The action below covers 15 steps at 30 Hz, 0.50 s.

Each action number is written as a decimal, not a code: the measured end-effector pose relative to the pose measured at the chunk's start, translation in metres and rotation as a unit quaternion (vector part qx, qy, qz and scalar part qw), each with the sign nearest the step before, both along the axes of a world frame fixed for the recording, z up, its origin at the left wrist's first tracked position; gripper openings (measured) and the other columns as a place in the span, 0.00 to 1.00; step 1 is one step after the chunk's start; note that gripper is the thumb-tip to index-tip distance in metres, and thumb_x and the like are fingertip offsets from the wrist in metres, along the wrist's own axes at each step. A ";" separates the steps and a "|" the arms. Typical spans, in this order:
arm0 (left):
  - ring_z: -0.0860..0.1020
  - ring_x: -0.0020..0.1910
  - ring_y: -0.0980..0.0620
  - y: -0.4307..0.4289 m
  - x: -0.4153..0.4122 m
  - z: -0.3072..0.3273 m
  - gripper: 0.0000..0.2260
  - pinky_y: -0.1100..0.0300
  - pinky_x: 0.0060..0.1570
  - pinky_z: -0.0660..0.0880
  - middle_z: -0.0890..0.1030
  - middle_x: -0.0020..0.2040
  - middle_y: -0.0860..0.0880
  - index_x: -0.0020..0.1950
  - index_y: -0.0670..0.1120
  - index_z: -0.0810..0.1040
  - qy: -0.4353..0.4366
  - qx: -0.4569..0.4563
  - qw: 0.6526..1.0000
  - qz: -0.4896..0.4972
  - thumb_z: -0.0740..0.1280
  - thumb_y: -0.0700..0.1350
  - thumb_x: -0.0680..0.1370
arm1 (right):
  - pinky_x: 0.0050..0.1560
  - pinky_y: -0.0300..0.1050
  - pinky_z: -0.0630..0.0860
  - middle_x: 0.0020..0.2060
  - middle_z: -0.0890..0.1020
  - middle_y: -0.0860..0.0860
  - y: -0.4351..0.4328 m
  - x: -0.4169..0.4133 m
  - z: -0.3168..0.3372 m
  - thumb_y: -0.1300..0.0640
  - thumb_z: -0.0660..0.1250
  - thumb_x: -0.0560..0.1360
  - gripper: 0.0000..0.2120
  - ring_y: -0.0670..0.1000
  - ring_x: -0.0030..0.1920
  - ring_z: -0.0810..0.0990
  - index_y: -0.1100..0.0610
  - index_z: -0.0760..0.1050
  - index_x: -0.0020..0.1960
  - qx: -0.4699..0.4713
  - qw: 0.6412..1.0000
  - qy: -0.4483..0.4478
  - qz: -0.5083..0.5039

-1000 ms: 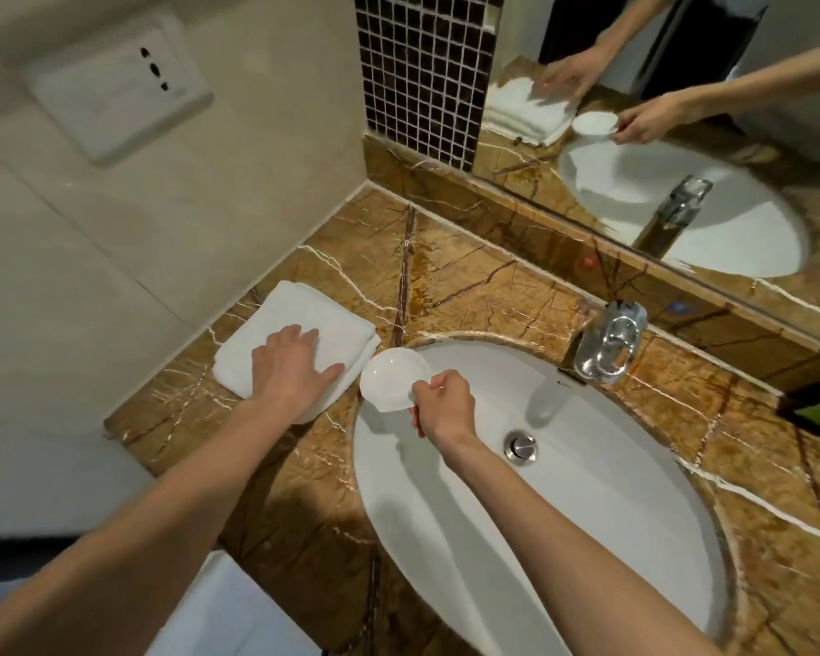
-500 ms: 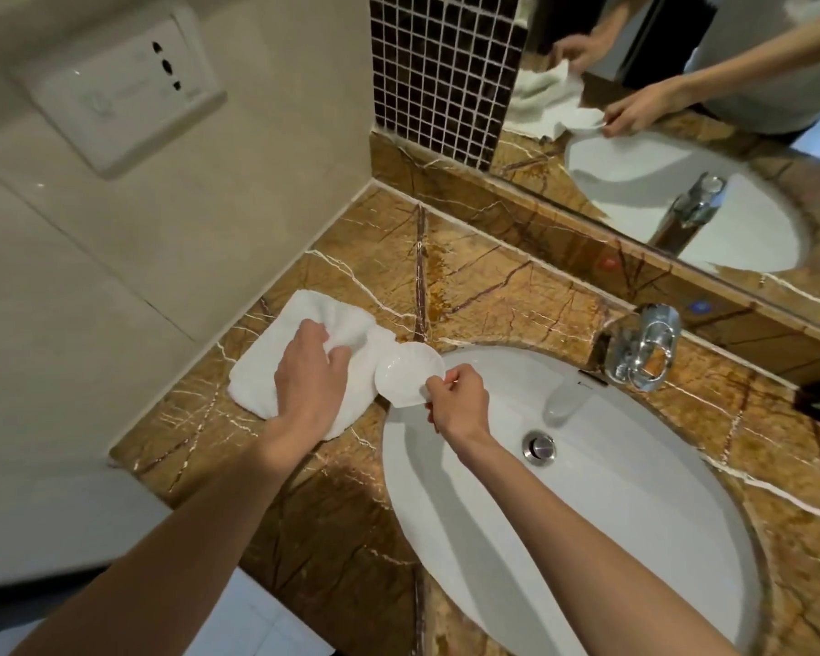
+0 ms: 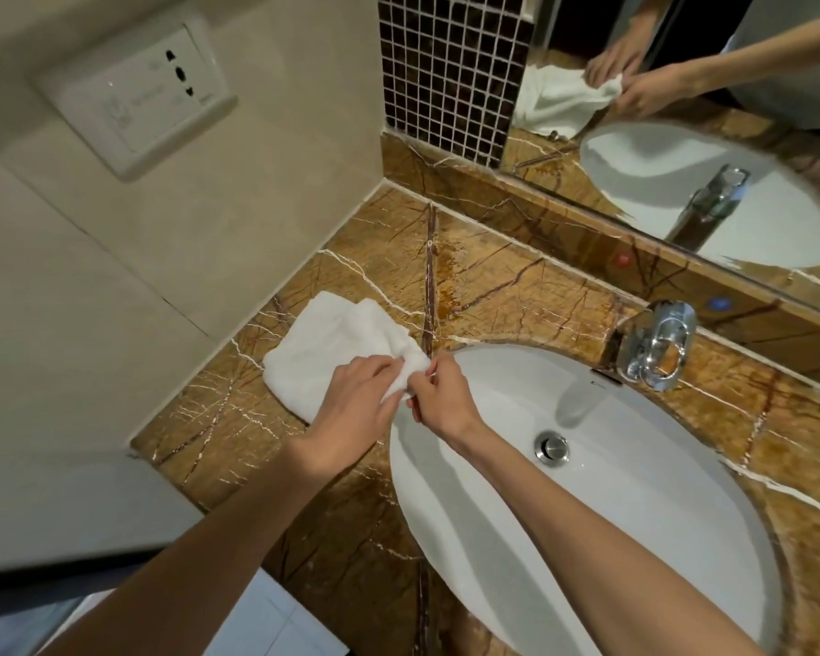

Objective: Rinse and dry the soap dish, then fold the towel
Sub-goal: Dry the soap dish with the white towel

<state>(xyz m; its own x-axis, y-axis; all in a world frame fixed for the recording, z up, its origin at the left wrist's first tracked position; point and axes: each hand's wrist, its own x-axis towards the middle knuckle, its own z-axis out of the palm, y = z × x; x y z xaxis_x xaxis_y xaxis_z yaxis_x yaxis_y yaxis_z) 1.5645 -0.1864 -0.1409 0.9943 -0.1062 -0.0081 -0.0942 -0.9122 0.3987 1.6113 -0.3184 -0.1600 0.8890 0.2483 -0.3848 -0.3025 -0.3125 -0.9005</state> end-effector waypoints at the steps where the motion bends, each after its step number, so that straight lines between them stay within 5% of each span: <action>1: 0.69 0.63 0.45 -0.003 0.002 0.000 0.18 0.53 0.61 0.63 0.72 0.66 0.44 0.71 0.45 0.68 0.004 0.016 1.000 0.006 0.58 0.46 0.81 | 0.30 0.47 0.68 0.32 0.74 0.53 0.001 -0.001 0.000 0.59 0.59 0.74 0.08 0.49 0.29 0.72 0.51 0.61 0.40 -0.002 1.000 -0.006 0.001; 4: 0.66 0.65 0.44 -0.010 0.006 -0.001 0.20 0.52 0.63 0.61 0.68 0.68 0.43 0.73 0.46 0.64 0.016 0.043 0.999 0.029 0.54 0.47 0.82 | 0.29 0.44 0.67 0.33 0.75 0.53 0.001 0.000 0.000 0.56 0.59 0.72 0.07 0.48 0.28 0.71 0.50 0.61 0.39 -0.005 1.000 -0.018 -0.008; 15: 0.76 0.56 0.42 0.012 -0.017 -0.002 0.11 0.53 0.57 0.66 0.80 0.55 0.43 0.58 0.41 0.78 -0.015 -0.007 1.000 -0.026 0.60 0.39 0.79 | 0.29 0.47 0.67 0.32 0.77 0.55 -0.010 -0.005 -0.008 0.57 0.59 0.73 0.07 0.51 0.28 0.70 0.52 0.62 0.40 -0.048 0.998 -0.035 0.001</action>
